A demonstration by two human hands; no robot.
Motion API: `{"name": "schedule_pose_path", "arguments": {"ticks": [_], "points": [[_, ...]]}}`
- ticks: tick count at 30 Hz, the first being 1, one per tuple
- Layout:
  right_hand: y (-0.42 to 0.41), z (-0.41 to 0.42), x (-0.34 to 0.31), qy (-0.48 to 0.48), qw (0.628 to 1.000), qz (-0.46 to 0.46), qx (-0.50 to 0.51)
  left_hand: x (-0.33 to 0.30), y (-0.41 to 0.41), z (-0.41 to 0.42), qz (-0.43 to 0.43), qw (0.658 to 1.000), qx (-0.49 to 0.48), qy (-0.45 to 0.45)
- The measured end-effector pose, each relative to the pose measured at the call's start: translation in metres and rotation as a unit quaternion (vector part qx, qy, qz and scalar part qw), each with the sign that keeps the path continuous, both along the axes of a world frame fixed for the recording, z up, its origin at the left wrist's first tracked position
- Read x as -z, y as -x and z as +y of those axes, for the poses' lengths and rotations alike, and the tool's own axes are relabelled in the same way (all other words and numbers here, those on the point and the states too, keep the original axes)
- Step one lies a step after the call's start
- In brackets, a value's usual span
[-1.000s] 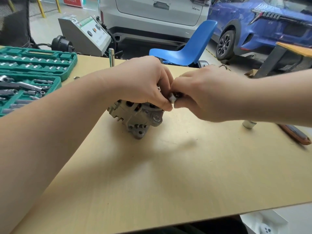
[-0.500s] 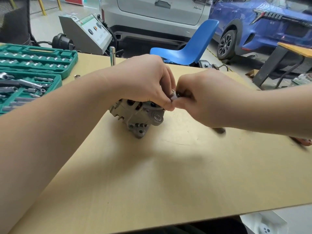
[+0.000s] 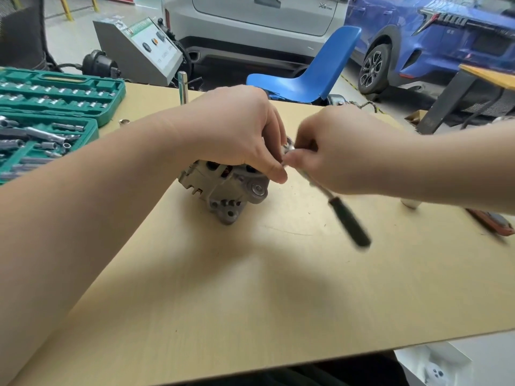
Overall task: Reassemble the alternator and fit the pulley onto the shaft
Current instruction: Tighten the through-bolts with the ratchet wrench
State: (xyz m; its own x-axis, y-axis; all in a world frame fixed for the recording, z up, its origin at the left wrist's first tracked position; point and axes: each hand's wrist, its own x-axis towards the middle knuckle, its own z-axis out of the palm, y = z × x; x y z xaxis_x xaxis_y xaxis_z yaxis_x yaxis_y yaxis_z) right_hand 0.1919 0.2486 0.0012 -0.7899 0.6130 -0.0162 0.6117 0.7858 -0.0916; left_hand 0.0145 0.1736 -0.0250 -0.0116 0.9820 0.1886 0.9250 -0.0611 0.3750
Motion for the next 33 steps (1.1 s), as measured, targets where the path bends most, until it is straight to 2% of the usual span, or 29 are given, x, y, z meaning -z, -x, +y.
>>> {"name": "schedule_pose_path", "arguments": {"ticks": [2,3,6,9,12,14,17,19,23,25,27,30,33], "points": [[0.006,-0.006,0.002,0.138,0.981,0.041,0.127,0.000,0.001,0.002,0.000,1.000,0.004,0.001],[0.007,-0.007,0.001,0.152,0.977,0.049,0.142,0.000,0.001,0.003,-0.003,1.000,0.006,0.003],[0.001,-0.005,0.001,0.094,0.990,0.046,0.099,0.001,0.001,0.003,0.001,1.000,0.005,-0.002],[-0.006,-0.007,0.000,0.027,0.999,0.043,0.008,0.000,0.000,0.001,0.000,1.000,0.000,-0.004],[-0.012,-0.011,0.002,-0.052,0.992,0.045,-0.105,-0.002,0.002,-0.001,0.002,1.000,0.010,0.010],[-0.015,-0.010,0.006,-0.063,0.988,0.064,-0.123,-0.003,0.004,-0.001,0.012,1.000,0.014,0.018],[-0.016,-0.009,0.012,0.042,0.988,0.142,-0.036,-0.002,0.003,-0.001,0.018,1.000,0.013,0.016],[-0.019,-0.011,0.023,0.173,0.960,0.220,0.022,-0.002,0.002,-0.001,0.032,0.999,0.012,0.004],[-0.026,-0.014,0.036,0.386,0.854,0.329,0.113,0.001,0.000,0.001,0.061,0.998,0.005,-0.016],[-0.029,-0.015,0.038,0.487,0.788,0.348,0.145,0.001,0.000,0.001,0.060,0.998,0.002,-0.017],[-0.031,-0.015,0.043,0.551,0.751,0.331,0.152,0.001,-0.001,0.002,0.057,0.998,0.002,-0.019],[-0.028,-0.014,0.048,0.573,0.764,0.261,0.141,0.002,-0.001,0.001,0.051,0.998,0.000,-0.023],[-0.026,-0.007,0.042,0.576,0.770,0.232,0.144,0.001,-0.002,-0.001,0.003,0.999,-0.015,-0.033]]}}
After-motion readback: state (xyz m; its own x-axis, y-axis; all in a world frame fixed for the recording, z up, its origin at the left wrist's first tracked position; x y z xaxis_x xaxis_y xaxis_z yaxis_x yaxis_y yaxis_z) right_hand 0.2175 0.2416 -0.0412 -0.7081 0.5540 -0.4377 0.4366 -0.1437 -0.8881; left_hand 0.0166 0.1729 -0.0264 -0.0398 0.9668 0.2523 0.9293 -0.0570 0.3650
